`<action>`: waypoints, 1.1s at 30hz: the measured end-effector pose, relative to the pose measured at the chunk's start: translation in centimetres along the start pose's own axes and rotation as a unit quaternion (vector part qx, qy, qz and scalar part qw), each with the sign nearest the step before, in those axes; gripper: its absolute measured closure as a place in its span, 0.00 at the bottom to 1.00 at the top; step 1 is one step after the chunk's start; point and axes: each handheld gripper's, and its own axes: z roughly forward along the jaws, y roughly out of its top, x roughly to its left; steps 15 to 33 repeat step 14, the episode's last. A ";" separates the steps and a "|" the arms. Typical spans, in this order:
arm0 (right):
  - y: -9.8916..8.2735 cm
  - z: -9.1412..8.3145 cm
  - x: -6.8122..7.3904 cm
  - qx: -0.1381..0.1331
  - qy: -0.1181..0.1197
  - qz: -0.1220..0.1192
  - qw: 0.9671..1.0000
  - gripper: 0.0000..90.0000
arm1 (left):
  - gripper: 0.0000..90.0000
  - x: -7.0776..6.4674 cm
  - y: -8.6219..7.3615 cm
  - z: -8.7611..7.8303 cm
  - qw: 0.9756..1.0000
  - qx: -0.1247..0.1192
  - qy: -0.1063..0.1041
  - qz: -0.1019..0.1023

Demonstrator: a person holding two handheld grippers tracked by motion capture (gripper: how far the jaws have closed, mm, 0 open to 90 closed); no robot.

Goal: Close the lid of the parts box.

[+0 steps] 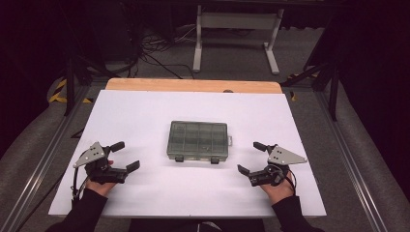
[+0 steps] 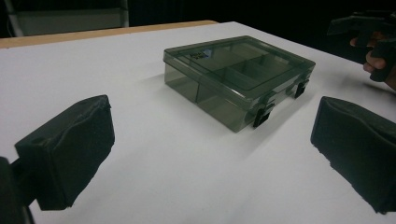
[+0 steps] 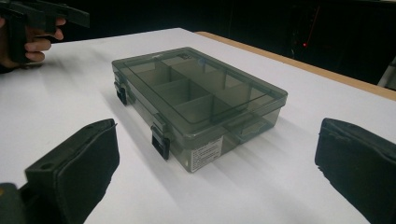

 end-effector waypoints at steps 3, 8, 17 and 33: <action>-0.3 0.2 0.1 0.005 -0.001 -0.001 1.000 0.00 | 0.00 0.0 0.0 0.1 1.000 0.001 0.001 0.001; -0.3 0.2 0.2 0.001 -0.004 -0.003 1.000 0.00 | 0.00 0.0 0.0 0.1 1.000 0.001 -0.001 0.000; -0.3 0.2 0.1 -0.001 -0.003 0.000 1.000 0.00 | 0.00 0.0 0.0 0.0 1.000 -0.003 0.000 -0.003; -0.3 0.2 0.1 -0.001 -0.003 0.000 1.000 0.00 | 0.00 0.0 0.0 0.0 1.000 -0.003 0.000 -0.003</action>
